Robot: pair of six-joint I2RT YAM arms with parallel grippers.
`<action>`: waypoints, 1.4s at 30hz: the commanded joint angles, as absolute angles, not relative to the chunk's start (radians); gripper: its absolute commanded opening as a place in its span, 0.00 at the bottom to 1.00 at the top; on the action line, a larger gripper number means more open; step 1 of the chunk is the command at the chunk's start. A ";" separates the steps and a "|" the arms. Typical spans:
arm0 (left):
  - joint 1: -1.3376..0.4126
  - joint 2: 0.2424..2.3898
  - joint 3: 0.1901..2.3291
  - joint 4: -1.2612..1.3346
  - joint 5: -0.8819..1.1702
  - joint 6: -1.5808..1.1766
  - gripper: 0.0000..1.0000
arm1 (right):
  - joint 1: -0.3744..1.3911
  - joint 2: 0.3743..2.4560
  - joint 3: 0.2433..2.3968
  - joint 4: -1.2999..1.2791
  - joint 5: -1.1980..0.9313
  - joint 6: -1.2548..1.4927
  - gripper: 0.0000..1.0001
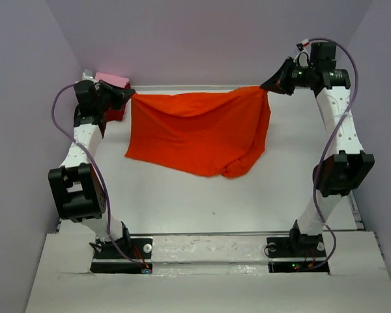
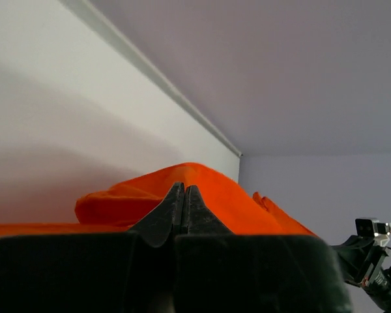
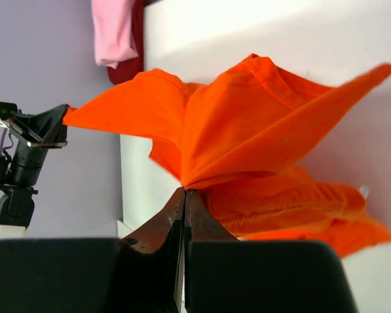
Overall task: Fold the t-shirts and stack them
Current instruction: Flatten out the tshirt
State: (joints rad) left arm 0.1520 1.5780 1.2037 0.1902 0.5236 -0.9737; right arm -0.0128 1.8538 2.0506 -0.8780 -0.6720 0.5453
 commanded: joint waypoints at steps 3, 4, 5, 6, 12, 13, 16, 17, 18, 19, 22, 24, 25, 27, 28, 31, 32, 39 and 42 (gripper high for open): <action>0.147 1.526 1.404 0.374 0.583 -1.014 0.00 | -0.018 1.780 2.111 -0.836 -0.735 0.558 0.00; 0.149 1.513 1.398 0.373 0.586 -1.012 0.00 | -0.018 1.734 2.077 -0.828 -0.753 0.558 0.00; 0.150 1.479 1.376 0.368 0.587 -1.009 0.00 | -0.018 1.708 2.000 -0.819 -0.759 0.558 0.00; 0.149 1.457 1.358 0.358 0.588 -1.012 0.00 | -0.018 1.680 1.961 -0.809 -0.770 0.560 0.00; 0.146 1.203 1.154 0.280 0.592 -1.051 0.00 | -0.018 1.413 1.654 -0.776 -0.894 0.601 0.00; 0.146 1.110 1.128 0.255 0.588 -1.054 0.00 | -0.018 1.375 1.626 -0.784 -0.903 0.604 0.00; 0.146 0.894 1.054 0.082 0.546 -1.045 0.00 | -0.018 1.208 1.536 -0.805 -0.937 0.643 0.00; 0.144 0.838 1.031 0.045 0.528 -1.042 0.00 | -0.018 1.130 1.522 -0.808 -0.945 0.672 0.00; 0.146 0.781 1.028 -0.041 0.519 -1.037 0.00 | -0.018 1.093 1.516 -0.819 -0.951 0.687 0.00; 0.146 0.693 1.058 -0.093 0.517 -1.023 0.00 | -0.018 1.057 1.522 -0.821 -0.971 0.719 0.00; 0.146 0.632 1.181 -0.297 0.572 -0.967 0.00 | -0.018 0.945 1.597 -0.842 -1.017 0.758 0.00; 0.146 0.643 1.395 -0.438 0.580 -0.867 0.00 | -0.018 0.908 1.658 -0.870 -1.031 0.765 0.00; 0.146 0.664 1.470 -0.581 0.577 -0.838 0.00 | -0.018 0.875 1.716 -0.888 -1.051 0.770 0.00; 0.146 0.687 1.687 -0.681 0.572 -0.778 0.00 | -0.018 0.844 1.768 -0.891 -1.060 0.793 0.00; 0.144 0.712 1.751 -0.786 0.557 -0.763 0.00 | -0.018 0.824 1.787 -0.903 -1.061 0.802 0.00; 0.134 0.733 1.900 -0.909 0.505 -0.735 0.00 | -0.018 0.798 1.804 -0.908 -1.054 0.842 0.00; 0.127 0.730 1.911 -0.932 0.486 -0.736 0.00 | -0.018 0.786 1.799 -0.908 -1.054 0.850 0.00; 0.109 0.577 1.505 -0.812 0.410 -0.733 0.00 | -0.018 0.769 1.591 -1.031 -0.964 0.727 0.00; 0.109 0.539 1.286 -0.732 0.385 -0.742 0.00 | -0.018 0.765 1.476 -1.017 -0.916 0.670 0.00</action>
State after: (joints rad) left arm 0.1112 0.5594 1.4517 -0.7979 0.4236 -0.7563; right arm -0.0128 0.7448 1.5749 -0.9676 -0.9928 0.7479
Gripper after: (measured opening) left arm 0.014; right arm 0.012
